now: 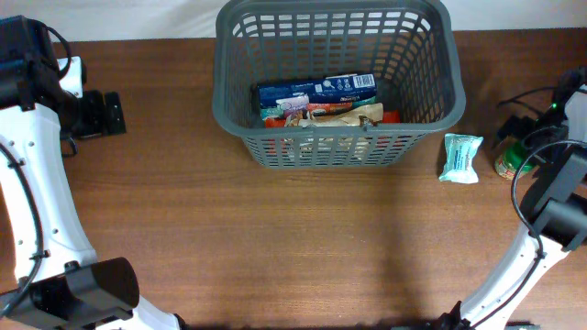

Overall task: Pack container
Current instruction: 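Move the right gripper down onto the green-lidded jar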

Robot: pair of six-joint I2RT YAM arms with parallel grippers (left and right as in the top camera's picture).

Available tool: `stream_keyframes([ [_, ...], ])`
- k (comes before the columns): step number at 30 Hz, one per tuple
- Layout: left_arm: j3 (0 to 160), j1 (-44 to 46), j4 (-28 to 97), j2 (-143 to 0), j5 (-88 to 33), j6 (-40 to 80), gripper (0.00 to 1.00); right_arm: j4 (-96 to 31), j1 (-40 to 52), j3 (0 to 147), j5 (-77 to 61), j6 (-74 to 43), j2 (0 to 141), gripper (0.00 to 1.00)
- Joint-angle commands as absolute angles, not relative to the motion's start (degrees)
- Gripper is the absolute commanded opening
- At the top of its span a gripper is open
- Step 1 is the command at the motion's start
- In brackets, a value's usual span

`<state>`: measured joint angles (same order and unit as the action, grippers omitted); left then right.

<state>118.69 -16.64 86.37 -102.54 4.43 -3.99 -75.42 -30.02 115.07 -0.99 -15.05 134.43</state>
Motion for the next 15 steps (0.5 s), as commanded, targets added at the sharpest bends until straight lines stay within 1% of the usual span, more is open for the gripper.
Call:
stream_keyframes([
  [1, 118.4, -16.8, 86.4, -102.0, 3.7, -3.4, 0.99, -74.7, -30.0, 114.1, -1.7, -14.1, 135.4, 0.95],
  [3, 118.4, -16.8, 86.4, -102.0, 3.7, -3.4, 0.99, -74.5, -30.0, 114.0, -1.7, -14.0, 135.4, 0.93],
  [6, 118.4, -16.8, 86.4, -102.0, 3.6, -3.4, 0.99, -74.4, -30.0, 114.0, -1.7, -14.0, 135.4, 0.93],
  [9, 118.4, -16.8, 86.4, -102.0, 3.6, -3.4, 0.99, -74.5, -30.0, 114.0, -1.7, -14.0, 135.4, 0.87],
  [15, 118.4, -16.8, 86.4, -102.0, 3.7, -3.4, 0.99, -74.3, -30.0, 113.3, -1.2, -14.0, 135.4, 0.87],
])
